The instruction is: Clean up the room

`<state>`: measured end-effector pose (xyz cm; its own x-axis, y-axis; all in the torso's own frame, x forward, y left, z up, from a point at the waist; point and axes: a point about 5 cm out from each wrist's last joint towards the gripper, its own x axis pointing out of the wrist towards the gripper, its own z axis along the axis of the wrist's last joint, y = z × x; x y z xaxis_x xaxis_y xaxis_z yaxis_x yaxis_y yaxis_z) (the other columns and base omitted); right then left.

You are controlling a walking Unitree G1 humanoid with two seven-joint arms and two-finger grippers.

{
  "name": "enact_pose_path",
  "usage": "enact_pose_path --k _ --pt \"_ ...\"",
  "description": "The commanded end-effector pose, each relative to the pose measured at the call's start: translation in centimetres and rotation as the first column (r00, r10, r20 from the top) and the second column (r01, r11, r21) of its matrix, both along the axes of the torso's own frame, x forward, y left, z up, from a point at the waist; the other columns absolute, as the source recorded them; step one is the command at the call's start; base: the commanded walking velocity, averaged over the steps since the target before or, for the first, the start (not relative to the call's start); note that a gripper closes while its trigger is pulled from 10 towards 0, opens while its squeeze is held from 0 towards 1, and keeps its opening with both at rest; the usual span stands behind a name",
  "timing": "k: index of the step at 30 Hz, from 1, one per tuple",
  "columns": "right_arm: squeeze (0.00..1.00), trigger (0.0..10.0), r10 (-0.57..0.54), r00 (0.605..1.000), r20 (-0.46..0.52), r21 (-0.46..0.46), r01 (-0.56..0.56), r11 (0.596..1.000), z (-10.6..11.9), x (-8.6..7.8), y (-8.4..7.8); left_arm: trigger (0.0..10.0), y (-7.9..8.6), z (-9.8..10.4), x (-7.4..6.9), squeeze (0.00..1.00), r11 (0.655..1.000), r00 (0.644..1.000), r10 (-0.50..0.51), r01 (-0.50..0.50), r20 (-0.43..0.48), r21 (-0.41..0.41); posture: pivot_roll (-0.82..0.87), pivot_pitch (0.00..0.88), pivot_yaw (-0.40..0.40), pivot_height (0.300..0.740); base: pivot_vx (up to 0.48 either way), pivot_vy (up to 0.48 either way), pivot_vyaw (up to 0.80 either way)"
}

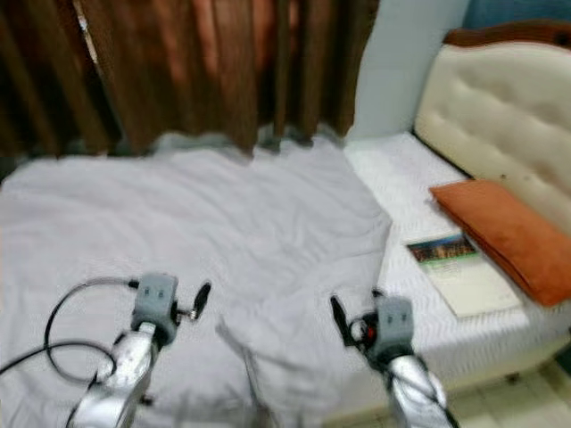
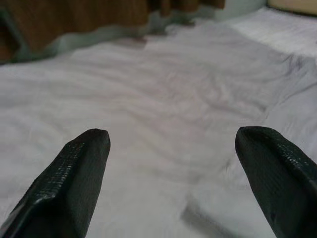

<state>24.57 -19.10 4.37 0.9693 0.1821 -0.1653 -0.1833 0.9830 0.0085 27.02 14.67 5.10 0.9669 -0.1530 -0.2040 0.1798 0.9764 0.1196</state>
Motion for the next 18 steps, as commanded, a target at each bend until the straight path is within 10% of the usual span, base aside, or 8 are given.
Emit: enact_pose_path --k 1,18 --pt "0.0 10.0 0.0 1.0 0.011 -0.013 0.0 1.0 0.5 -0.1 -0.4 10.0 -0.2 0.2 0.3 0.0 1.0 1.0 0.008 -0.008 -0.002 -0.011 -0.06 0.009 0.005 0.732 0.24 -0.412 0.6" --pt "0.0 10.0 0.001 1.0 0.016 -0.011 -0.001 1.0 0.6 -0.2 -0.1 10.0 0.7 0.6 1.0 0.0 0.999 0.999 0.042 -0.042 0.023 -0.006 -0.07 0.01 0.015 0.732 0.232 -0.046 0.06"
